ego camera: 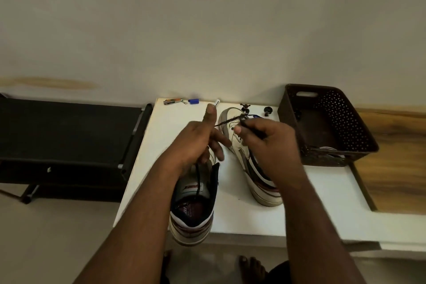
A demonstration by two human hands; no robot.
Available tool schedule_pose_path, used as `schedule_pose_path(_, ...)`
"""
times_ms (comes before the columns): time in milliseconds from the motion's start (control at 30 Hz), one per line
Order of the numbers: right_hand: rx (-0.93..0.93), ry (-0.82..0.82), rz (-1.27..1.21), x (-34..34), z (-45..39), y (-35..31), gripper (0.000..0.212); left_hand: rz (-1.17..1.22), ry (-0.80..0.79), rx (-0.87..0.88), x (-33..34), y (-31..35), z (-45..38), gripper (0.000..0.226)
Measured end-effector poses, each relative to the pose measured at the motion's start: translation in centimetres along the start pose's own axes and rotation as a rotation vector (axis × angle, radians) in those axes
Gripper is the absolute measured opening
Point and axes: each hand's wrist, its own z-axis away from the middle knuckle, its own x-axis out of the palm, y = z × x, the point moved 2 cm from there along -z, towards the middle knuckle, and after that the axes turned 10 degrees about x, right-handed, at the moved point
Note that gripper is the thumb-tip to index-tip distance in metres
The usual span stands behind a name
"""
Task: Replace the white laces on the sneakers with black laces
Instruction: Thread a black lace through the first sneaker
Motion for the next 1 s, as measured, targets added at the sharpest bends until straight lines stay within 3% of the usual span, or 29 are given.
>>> schedule_pose_path(67, -0.064, -0.134, 0.094, 1.5, 0.3, -0.5, 0.009, 0.065, -0.026, -0.040, 0.1, -0.5, -0.1, 0.076)
schedule_pose_path(167, -0.047, -0.234, 0.156, 2.3, 0.3, -0.1, 0.011, 0.256, 0.127, 0.025, -0.8, -1.1, -0.5, 0.025)
schedule_pose_path(200, -0.036, -0.255, 0.159, 2.5, 0.3, 0.1, 0.012, 0.310, 0.148, 0.029, -1.2, -1.2, -0.5, 0.019)
schedule_pose_path(267, -0.037, -0.292, 0.143, 2.8, 0.4, 0.0, 0.011, 0.327, 0.135, -0.009, -1.7, -1.1, -0.5, 0.028)
schedule_pose_path(367, -0.025, -0.315, 0.149, 3.4, 0.4, -0.2, 0.011, 0.055, 0.093, -0.111, -1.5, -1.0, -0.3, 0.054)
schedule_pose_path(533, 0.007, -0.375, 0.194, 3.8, 0.5, -0.2, 0.015, 0.095, 0.087, -0.083, -1.6, -1.1, -0.2, 0.014)
schedule_pose_path(600, 0.034, -0.398, 0.226, 3.3, 0.4, 0.0, 0.016, 0.248, 0.284, -0.051, -2.1, -1.4, -0.6, 0.007)
schedule_pose_path(667, 0.110, -0.406, 0.206, 1.8, 0.2, 0.3, 0.019, 0.495, 0.640, 0.010, -3.7, -2.0, -0.9, 0.009)
schedule_pose_path(733, 0.150, -0.352, 0.205, -0.1, -0.1, 0.7, 0.022, 0.689, 0.947, 0.048, -6.1, -2.8, -0.7, 0.012)
schedule_pose_path(767, 0.150, -0.294, 0.210, -0.9, -0.4, 1.0, 0.021, 0.744, 1.011, 0.052, -7.1, -3.4, -0.8, 0.010)
schedule_pose_path(833, 0.132, -0.196, 0.200, -1.5, -0.7, 1.1, 0.015, 0.724, 0.936, 0.004, -7.5, -4.2, -1.1, 0.035)
schedule_pose_path(900, 0.118, -0.174, 0.172, -0.7, -0.7, 0.8, 0.012, 0.266, 0.754, -0.032, -7.0, -4.0, -1.1, 0.075)
schedule_pose_path(967, 0.113, -0.193, 0.174, 0.7, -0.6, 0.4, 0.015, -0.122, 0.547, 0.136, -5.4, -2.5, -0.7, 0.085)
schedule_pose_path(1000, 0.107, -0.199, 0.176, 1.2, -0.6, 0.3, 0.015, -0.119, 0.403, 0.206, -4.5, -1.8, -0.6, 0.079)
